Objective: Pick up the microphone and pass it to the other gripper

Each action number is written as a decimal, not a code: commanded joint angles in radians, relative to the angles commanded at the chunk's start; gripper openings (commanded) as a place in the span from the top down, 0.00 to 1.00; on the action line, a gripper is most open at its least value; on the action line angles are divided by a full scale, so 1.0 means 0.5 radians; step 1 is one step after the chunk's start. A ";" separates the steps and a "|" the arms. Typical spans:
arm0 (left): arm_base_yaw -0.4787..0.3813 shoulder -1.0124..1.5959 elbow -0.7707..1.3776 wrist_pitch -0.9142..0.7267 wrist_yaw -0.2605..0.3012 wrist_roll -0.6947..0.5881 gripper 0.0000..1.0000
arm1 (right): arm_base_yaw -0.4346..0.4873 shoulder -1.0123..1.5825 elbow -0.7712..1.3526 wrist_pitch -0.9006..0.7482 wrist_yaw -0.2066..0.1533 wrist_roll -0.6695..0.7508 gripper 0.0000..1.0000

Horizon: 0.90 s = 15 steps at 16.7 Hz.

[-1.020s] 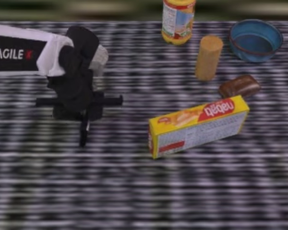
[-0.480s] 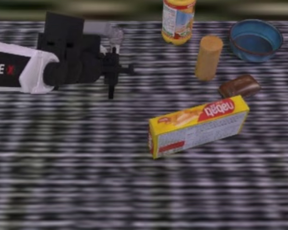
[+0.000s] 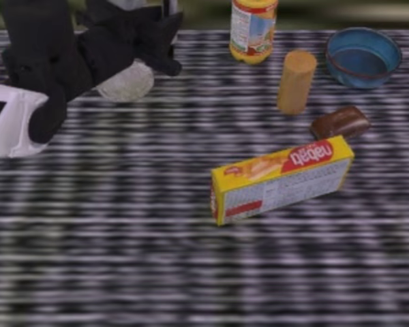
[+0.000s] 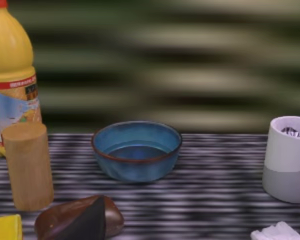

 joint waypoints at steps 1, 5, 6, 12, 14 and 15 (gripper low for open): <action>0.004 -0.035 -0.022 0.067 0.029 0.021 1.00 | 0.000 0.000 0.000 0.000 0.000 0.000 0.00; 0.009 -0.080 -0.048 0.142 0.062 0.047 1.00 | 0.000 0.000 0.000 0.000 0.000 0.000 0.00; 0.009 -0.080 -0.048 0.142 0.062 0.047 1.00 | 0.000 0.000 0.000 0.000 0.000 0.000 0.00; -0.215 -0.260 -0.150 0.103 -0.177 0.036 1.00 | 0.000 0.000 0.000 0.000 0.000 0.000 0.00; -0.390 -0.400 -0.233 0.077 -0.373 0.027 1.00 | 0.000 0.000 0.000 0.000 0.000 0.000 0.00; -0.478 -0.470 -0.273 0.065 -0.465 0.023 1.00 | 0.000 0.000 0.000 0.000 0.000 0.000 0.00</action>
